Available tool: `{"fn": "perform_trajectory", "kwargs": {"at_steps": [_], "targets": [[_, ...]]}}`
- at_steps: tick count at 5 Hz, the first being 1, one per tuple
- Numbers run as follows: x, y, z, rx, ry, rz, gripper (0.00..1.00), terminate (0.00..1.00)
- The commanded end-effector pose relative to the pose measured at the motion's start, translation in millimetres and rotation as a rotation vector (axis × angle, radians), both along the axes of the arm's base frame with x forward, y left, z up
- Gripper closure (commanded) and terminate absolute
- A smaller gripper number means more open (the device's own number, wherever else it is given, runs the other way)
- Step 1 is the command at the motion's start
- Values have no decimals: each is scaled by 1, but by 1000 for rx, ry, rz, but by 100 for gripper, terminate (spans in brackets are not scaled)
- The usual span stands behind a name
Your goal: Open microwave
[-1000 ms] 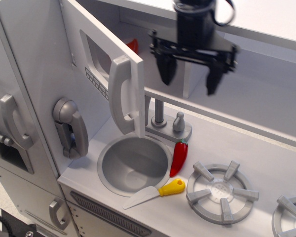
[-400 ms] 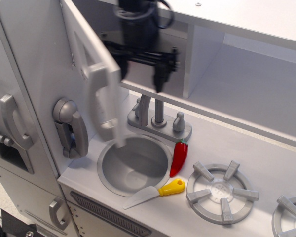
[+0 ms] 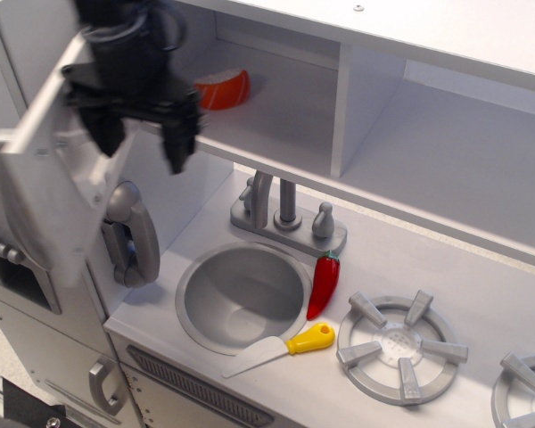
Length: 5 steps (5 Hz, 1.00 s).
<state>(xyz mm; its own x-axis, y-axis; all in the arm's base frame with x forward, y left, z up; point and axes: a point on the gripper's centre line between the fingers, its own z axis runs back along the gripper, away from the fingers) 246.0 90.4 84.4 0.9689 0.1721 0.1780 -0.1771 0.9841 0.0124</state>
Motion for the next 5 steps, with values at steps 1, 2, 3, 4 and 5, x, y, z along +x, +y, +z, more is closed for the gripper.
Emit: {"fn": "perform_trajectory", "kwargs": {"at_steps": [1, 2, 3, 4, 5], "targets": [[-17, 22, 21, 16, -51, -47, 0, 0], [-16, -2, 46, -71, -58, -68, 0, 0], [5, 8, 87, -117, -80, -57, 0, 0], [5, 8, 87, -117, -80, -57, 0, 0], [5, 8, 87, -117, -80, -57, 0, 100]]}}
